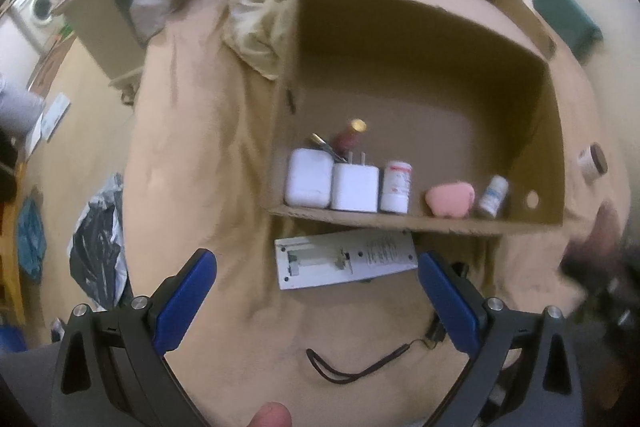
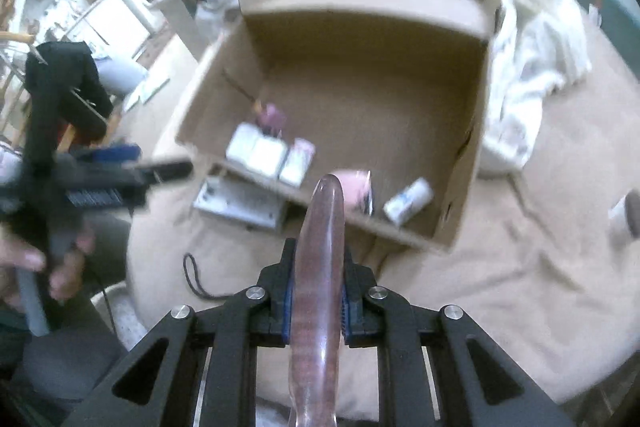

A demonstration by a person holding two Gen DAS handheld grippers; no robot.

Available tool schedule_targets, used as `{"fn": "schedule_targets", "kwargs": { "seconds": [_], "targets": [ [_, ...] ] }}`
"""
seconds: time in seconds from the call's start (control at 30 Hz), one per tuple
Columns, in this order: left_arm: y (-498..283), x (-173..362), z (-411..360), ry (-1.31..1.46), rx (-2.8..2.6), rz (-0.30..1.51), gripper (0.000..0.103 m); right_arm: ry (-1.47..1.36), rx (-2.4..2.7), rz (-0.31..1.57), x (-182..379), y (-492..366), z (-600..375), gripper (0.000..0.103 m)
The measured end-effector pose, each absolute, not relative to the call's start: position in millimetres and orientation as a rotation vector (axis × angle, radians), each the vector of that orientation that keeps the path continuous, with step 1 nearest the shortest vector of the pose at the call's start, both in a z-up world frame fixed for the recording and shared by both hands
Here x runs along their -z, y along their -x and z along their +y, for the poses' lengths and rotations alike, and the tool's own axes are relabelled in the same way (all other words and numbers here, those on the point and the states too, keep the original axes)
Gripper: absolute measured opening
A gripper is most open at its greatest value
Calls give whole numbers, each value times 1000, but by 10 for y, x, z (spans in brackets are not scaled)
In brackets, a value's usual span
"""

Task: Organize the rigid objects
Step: 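Grasp the black flashlight with the left gripper while the right holds the comb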

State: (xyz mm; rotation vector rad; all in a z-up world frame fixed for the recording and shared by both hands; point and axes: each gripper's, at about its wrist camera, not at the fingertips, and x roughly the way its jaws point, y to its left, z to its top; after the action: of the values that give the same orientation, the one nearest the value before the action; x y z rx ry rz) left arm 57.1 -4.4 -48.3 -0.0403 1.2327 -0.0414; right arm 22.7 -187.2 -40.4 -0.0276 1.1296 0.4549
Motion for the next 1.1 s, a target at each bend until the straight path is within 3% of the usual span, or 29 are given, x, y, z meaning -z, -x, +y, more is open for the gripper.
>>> {"fn": "schedule_targets", "kwargs": {
  "seconds": [0.2,0.6,0.7,0.83,0.97,1.07,1.1],
  "targets": [
    [-457,539,-272,-76,94,1207,100,-33,-410,1007,247,-277,-2105,18],
    [-337,1207,-995,-228,172,1402,100,-121,-398,912,17,-455,-2315,18],
    [-354,1325,-1170,-222,187,1430,90,-125,-396,897,-24,-481,-2338,18],
    [-369,1472,-1360,-242,191,1465,86,-170,-394,891,-52,-504,-2424,18],
    [-380,1606,-1553,-298,201,1495,73,-189,-386,890,-66,-507,-2475,18],
    [-381,1642,-1653,-343,199,1489,70,-200,-378,894,-60,-515,-2493,18],
    [-385,1638,-1672,-343,203,1488,64,-201,-378,896,-55,-519,-2488,18]
  ]
}}
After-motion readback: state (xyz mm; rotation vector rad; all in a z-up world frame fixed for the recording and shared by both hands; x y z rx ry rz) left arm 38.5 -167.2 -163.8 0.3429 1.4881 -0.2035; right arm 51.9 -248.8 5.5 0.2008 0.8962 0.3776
